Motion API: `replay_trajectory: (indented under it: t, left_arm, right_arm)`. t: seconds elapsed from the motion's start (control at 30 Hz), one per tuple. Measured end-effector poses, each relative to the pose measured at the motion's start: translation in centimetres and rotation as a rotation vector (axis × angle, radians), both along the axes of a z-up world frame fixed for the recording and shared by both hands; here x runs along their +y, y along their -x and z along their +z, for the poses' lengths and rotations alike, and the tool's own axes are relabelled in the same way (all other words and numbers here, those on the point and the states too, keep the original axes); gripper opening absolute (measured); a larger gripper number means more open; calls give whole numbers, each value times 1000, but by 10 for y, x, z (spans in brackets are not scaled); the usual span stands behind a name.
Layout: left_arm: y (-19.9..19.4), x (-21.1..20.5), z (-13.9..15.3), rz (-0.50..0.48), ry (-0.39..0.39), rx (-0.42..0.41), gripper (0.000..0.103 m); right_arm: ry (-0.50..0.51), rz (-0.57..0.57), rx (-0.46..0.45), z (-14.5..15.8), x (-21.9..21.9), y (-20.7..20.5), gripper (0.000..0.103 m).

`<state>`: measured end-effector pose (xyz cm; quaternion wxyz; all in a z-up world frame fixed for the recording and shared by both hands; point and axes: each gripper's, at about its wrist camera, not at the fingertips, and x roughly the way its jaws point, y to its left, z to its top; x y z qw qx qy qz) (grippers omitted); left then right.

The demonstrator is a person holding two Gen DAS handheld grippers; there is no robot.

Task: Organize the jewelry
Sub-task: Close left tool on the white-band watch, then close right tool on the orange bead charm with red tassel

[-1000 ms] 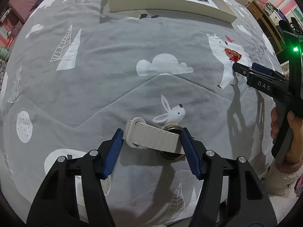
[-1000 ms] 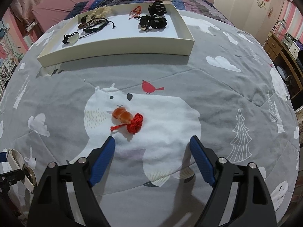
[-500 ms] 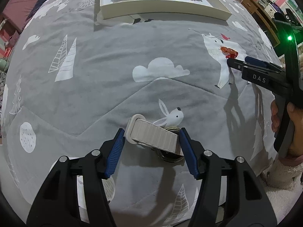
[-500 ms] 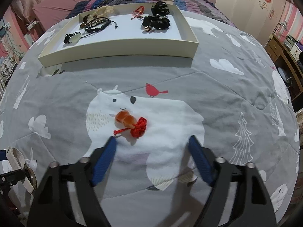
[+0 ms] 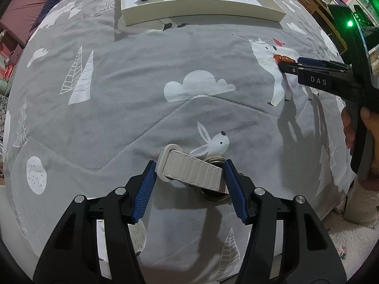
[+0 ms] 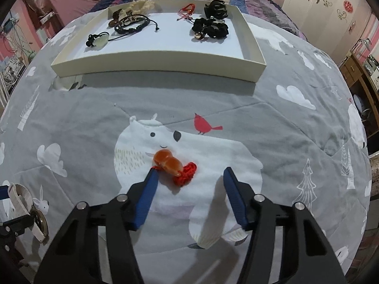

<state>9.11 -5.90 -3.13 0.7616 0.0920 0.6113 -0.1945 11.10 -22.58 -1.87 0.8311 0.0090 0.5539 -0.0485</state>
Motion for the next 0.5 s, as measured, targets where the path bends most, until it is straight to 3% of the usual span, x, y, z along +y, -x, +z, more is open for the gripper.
replay_trajectory:
  t: [0.4, 0.5]
  left_arm:
    - [3, -15, 5, -95, -94, -28, 53]
    - [2, -17, 7, -106, -107, -34, 53]
  right_arm:
    - [-40, 40, -1, 2, 5, -1, 20]
    - [-42, 39, -4, 2, 5, -1, 18]
